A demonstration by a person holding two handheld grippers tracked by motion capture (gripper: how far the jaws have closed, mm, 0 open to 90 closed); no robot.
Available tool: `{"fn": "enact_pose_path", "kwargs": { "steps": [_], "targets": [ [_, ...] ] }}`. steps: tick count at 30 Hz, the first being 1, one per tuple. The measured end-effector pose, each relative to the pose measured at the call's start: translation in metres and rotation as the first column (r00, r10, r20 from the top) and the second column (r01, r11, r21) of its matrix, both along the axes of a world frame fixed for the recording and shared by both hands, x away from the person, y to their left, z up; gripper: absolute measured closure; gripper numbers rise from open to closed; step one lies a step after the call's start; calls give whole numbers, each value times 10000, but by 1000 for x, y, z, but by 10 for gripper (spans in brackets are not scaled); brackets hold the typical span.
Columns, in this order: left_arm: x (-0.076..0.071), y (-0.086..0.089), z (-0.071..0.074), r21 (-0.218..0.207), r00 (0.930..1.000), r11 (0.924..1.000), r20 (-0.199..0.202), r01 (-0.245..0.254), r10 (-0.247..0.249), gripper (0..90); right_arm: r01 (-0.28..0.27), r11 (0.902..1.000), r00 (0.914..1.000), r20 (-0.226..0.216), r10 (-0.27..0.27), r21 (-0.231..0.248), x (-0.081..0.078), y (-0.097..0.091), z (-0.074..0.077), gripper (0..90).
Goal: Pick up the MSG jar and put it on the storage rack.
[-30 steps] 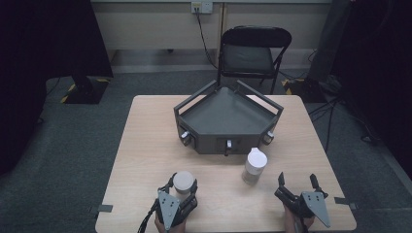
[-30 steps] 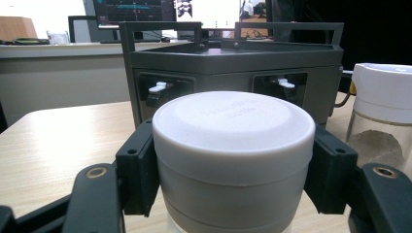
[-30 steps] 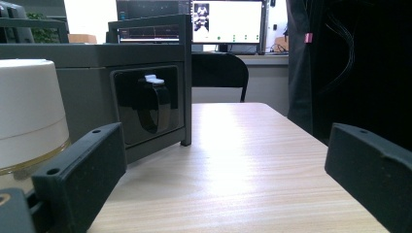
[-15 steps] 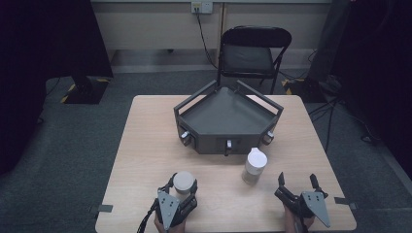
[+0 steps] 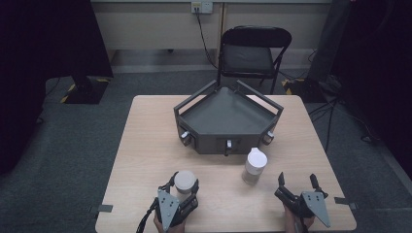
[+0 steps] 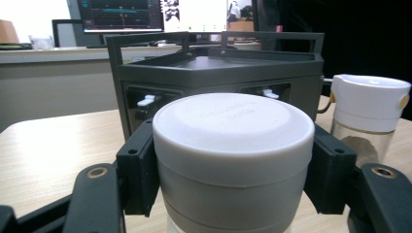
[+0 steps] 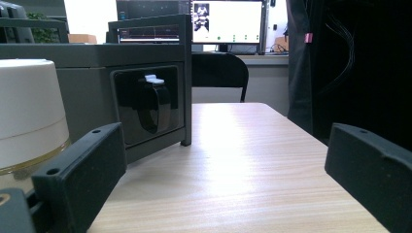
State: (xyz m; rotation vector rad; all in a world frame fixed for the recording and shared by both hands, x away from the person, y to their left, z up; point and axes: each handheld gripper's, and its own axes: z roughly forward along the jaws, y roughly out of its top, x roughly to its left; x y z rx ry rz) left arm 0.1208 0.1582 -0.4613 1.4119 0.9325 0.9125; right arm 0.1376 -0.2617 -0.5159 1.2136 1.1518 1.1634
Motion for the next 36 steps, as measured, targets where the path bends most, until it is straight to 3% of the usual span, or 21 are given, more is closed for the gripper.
{"fn": "enact_pose_path", "kwargs": {
  "steps": [11,13,19,25,29,33,36],
  "targets": [
    [4,7,7,-27,9988,9989,83,473,-473,343,2,10000,10000,0,-2,-1,0,0,0,2],
    [6,9,7,-189,9980,9978,87,632,-631,344,1,10000,10000,0,-1,-1,0,0,0,2],
    [11,12,14,-88,9955,9956,188,932,-930,343,3,10000,10000,1,-3,0,0,0,0,2],
    [21,20,23,-227,9897,9897,253,1415,-1410,343,2,10000,10000,4,-2,0,0,0,0,2],
    [30,27,29,-550,9837,9825,359,1777,-1759,343,2,10000,10000,2,-2,1,0,0,0,1],
    [36,27,39,-257,9809,9823,633,1857,-1838,343,1,10000,10000,3,-1,0,0,0,0,1],
    [45,31,46,-433,9761,9770,702,2090,-2057,343,0,10000,10000,4,0,-1,0,0,0,1]
  ]
}}
